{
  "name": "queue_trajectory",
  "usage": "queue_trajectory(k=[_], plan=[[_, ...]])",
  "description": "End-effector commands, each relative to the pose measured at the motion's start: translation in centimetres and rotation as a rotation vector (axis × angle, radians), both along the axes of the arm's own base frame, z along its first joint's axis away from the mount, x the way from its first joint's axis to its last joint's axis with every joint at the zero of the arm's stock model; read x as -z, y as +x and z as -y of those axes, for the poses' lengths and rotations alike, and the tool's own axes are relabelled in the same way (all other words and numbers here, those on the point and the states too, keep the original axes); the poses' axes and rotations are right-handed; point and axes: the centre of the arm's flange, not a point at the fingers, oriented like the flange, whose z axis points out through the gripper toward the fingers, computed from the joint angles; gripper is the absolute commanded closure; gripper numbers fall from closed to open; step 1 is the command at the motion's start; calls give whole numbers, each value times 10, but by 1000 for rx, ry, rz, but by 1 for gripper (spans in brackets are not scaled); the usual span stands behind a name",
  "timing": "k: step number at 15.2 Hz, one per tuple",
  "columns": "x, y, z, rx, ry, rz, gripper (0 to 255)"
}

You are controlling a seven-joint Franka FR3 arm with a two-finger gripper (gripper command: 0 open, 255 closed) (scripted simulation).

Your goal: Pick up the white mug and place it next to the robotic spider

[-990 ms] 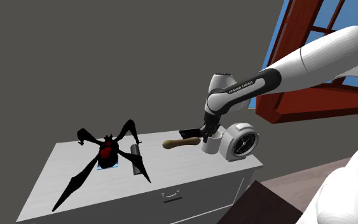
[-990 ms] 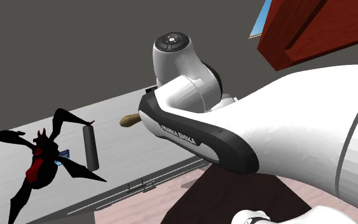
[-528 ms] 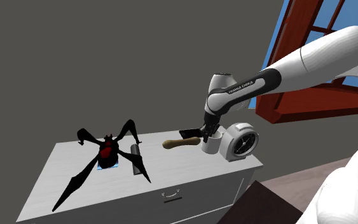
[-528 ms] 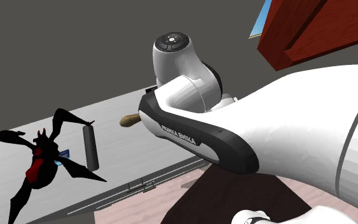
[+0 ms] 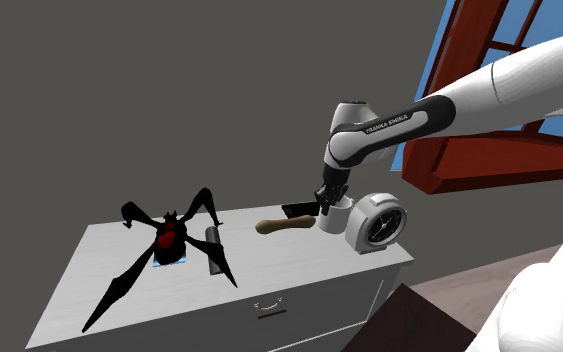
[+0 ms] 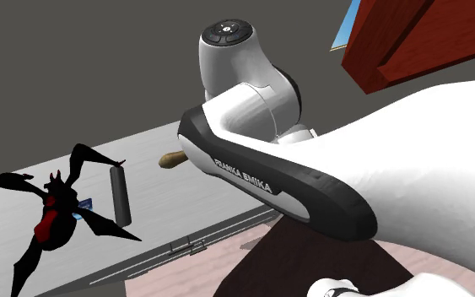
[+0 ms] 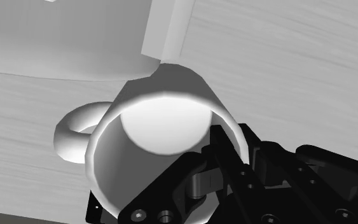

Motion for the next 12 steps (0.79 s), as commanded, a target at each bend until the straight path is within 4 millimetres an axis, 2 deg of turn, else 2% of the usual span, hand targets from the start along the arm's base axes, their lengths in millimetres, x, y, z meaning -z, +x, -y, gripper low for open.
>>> queue_trajectory(k=[1, 12], plan=[[-11, 0, 1, 0, 0, 0, 255], [-69, 0, 1, 0, 0, 0, 255]])
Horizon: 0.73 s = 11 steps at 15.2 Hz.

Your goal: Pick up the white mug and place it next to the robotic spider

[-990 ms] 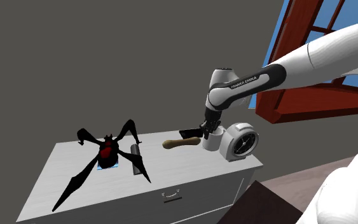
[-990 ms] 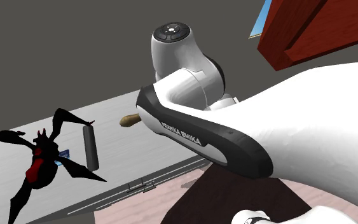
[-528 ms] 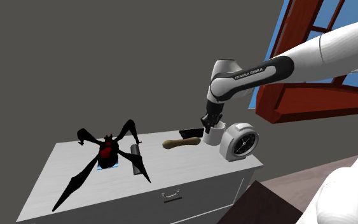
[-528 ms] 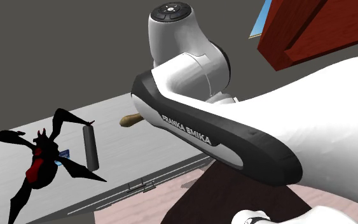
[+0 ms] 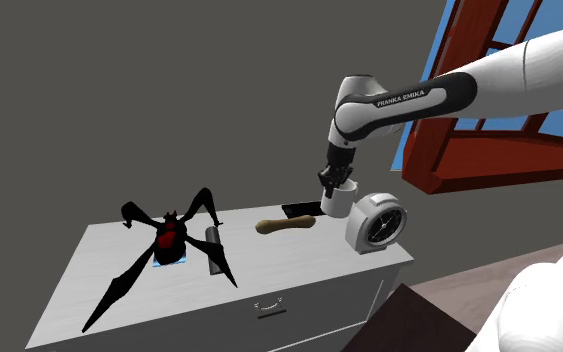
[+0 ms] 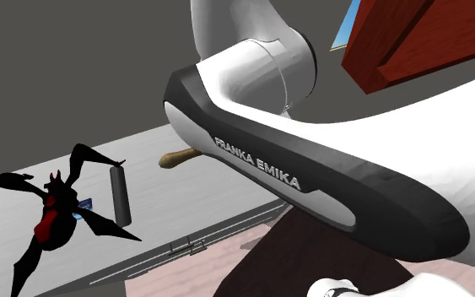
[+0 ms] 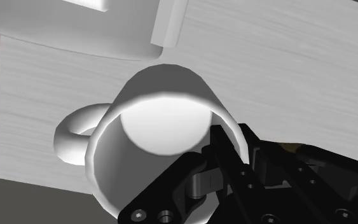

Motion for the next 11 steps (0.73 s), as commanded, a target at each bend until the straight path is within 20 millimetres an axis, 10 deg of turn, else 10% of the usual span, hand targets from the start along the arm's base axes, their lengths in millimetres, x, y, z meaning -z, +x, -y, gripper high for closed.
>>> queue_trajectory(k=[1, 11], plan=[[-11, 0, 0, 0, 0, 0, 255], [-64, 0, 0, 0, 0, 0, 255]])
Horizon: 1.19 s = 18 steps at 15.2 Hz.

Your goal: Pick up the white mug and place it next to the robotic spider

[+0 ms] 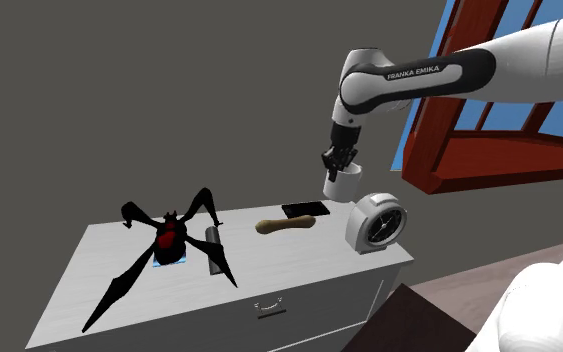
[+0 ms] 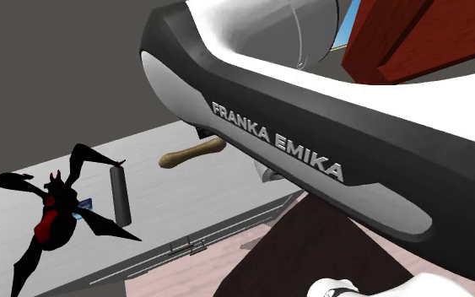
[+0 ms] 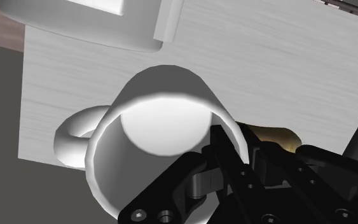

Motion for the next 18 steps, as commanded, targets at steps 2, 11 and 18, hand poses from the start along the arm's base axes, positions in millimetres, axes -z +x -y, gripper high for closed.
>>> queue_trajectory(k=[2, 11, 18], plan=[[-16, 0, 0, 0, 0, 0, 255], [-63, 0, 0, 0, 0, 0, 255], [-75, 1, -53, 0, 0, 0, 255]])
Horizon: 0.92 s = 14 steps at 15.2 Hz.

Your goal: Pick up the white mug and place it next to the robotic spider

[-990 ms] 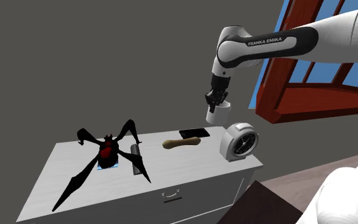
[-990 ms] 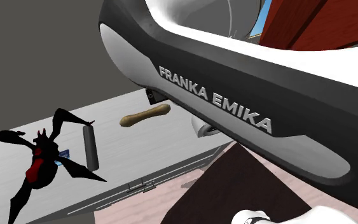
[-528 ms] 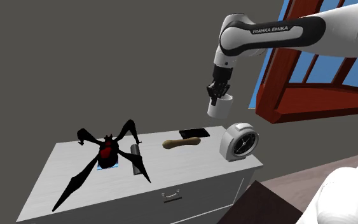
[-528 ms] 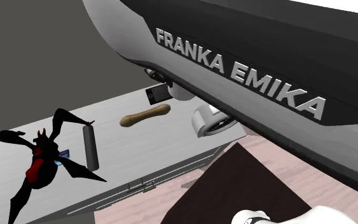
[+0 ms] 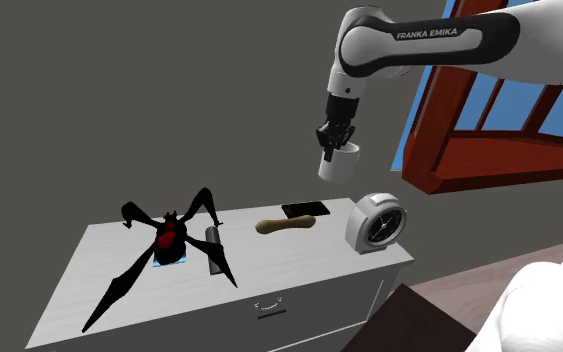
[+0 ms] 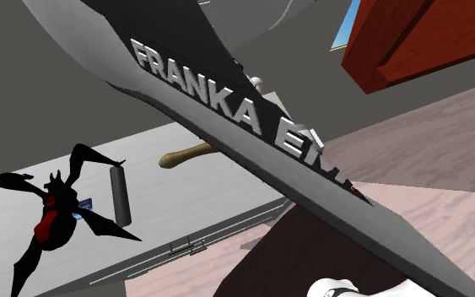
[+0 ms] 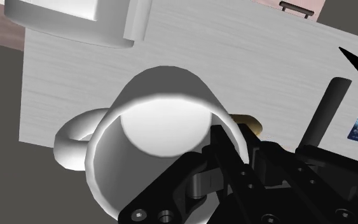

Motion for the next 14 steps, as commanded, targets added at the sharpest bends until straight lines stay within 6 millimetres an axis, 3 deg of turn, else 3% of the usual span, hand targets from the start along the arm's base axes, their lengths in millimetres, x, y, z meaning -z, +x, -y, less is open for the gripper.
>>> queue_trajectory(k=[1, 14], plan=[[-1, 0, -25, 1, 0, 0, 255], [-2, 6, -197, 1, 0, 0, 255]])
